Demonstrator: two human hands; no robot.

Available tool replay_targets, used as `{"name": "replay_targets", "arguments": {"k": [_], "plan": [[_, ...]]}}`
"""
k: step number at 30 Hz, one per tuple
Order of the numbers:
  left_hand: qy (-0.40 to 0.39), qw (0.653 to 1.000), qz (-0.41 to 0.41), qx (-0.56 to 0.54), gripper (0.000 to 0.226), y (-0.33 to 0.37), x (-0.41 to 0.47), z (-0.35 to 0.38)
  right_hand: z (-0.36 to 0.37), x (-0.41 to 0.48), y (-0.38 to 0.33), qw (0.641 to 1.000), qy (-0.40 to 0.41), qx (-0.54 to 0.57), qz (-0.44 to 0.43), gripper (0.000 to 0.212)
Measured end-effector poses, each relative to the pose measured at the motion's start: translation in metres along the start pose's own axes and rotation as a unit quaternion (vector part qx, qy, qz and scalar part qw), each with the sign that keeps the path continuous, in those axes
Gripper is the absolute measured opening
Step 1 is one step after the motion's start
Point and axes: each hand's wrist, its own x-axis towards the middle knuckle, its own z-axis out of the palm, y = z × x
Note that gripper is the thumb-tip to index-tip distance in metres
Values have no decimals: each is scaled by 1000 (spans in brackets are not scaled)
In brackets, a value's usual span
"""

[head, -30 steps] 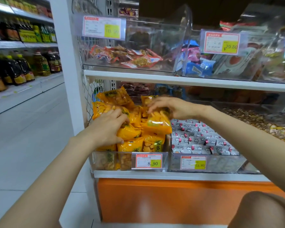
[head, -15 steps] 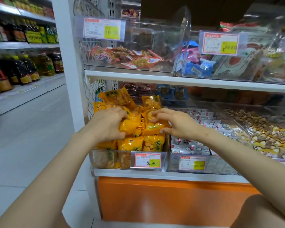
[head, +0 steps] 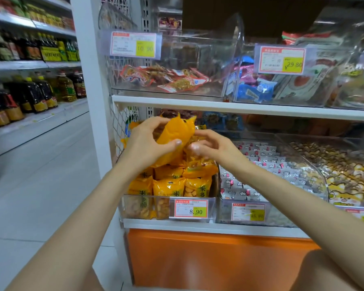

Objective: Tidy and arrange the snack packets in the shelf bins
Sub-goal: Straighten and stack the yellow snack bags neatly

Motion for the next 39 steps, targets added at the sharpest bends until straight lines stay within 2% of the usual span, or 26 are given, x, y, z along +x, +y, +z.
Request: {"name": "replay_targets", "arguments": {"k": [3,6,9,11,13,15,18,22,26,29,35,39], "plan": [[-25,997,76,11,47,4,-1,14,-3,5,-3,990,-8,132,44,76],[-14,994,112,3,47,6,-3,21,-10,3,-3,990,-9,136,28,69],[-37,991,125,-4,55,8,-5,23,-12,-1,2,993,39,113,-4,56],[-65,992,108,25,69,7,-3,22,-16,-4,6,991,93,94,-28,49],[-85,987,60,125,80,-2,-1,17,-23,-5,12,984,160,74,-27,51],[-127,961,9,246,87,-17,-1,12,-28,-4,20,973,223,53,-10,60],[-169,932,-39,319,84,-32,-4,12,-27,3,31,963,269,-3,17,67],[-157,921,-53,354,70,-36,-6,11,-14,18,42,969,232,-61,49,74],[-184,901,-103,379,72,-41,-5,2,-12,26,44,979,176,-79,70,87],[-193,898,-109,381,70,-41,-6,-2,-10,25,42,980,153,-101,80,99],[-138,922,-84,352,66,-38,-5,-6,-5,30,40,946,192,-256,45,67],[-129,935,-82,321,68,-36,-7,-7,-12,43,42,950,218,-223,22,51]]}}
